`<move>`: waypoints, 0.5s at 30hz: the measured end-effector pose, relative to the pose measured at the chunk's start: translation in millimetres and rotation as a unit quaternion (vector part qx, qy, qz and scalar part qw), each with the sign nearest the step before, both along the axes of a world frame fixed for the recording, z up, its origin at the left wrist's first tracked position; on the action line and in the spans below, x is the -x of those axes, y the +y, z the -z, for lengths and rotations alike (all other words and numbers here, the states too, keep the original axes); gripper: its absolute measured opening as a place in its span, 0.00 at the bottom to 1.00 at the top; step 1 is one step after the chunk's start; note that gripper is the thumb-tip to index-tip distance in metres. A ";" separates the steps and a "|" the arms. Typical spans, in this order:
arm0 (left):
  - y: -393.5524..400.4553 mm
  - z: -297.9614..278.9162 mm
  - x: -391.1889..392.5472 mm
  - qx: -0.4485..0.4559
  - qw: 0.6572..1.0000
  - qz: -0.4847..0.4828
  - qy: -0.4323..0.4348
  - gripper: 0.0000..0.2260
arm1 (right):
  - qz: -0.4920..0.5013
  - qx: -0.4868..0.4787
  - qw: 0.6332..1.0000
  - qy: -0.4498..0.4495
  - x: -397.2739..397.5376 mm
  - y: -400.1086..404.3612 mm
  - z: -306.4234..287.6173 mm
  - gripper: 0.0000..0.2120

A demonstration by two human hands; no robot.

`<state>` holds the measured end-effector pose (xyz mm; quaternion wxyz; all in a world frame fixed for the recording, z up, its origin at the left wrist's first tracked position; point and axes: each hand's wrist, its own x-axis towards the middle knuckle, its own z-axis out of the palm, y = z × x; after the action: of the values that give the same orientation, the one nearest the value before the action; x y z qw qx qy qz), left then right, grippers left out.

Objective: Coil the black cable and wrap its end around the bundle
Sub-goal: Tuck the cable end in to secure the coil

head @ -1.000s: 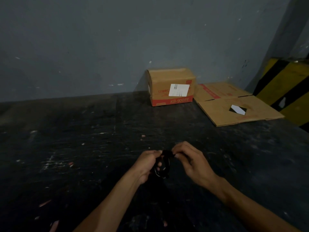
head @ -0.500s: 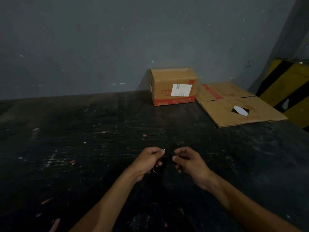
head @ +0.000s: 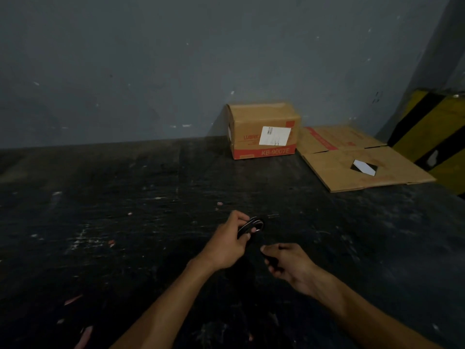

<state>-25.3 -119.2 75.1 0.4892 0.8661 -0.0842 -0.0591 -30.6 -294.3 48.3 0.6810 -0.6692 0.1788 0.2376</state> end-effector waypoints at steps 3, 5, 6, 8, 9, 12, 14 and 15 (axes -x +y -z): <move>-6.8 -0.4 2.4 -0.039 0.998 -0.032 -0.040 0.12 | 0.024 -0.025 0.999 0.019 1.2 7.5 -3.0 0.05; -11.4 1.4 5.5 -0.043 0.996 -0.052 -0.062 0.11 | 0.042 -0.048 0.997 0.044 1.6 11.8 -5.7 0.03; -13.4 2.6 7.3 -0.040 0.995 -0.055 -0.067 0.12 | 0.051 -0.064 0.995 0.058 1.4 13.6 -6.5 0.03; -16.8 6.1 10.7 -0.035 0.994 -0.061 -0.081 0.12 | 0.070 -0.100 0.990 0.073 0.5 17.6 -7.1 0.05; -17.8 8.1 11.8 -0.029 0.993 -0.069 -0.089 0.12 | 0.079 -0.118 0.987 0.071 0.2 19.6 -6.8 0.04; -18.3 12.9 12.7 0.014 0.988 -0.114 -0.100 0.12 | 0.087 -0.158 0.983 0.048 0.2 23.7 -5.4 0.04; -17.4 14.8 12.2 0.046 0.989 -0.122 -0.073 0.13 | 0.083 -0.169 0.982 0.033 0.6 23.7 -5.0 0.05; -16.9 15.2 12.2 0.066 0.990 -0.114 -0.052 0.13 | 0.080 -0.171 0.982 0.025 0.9 23.6 -5.0 0.06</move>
<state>-37.5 -136.1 59.9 0.5441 0.8376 -0.0141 0.0476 -31.5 -270.8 53.3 0.7975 -0.5201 0.2056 0.2263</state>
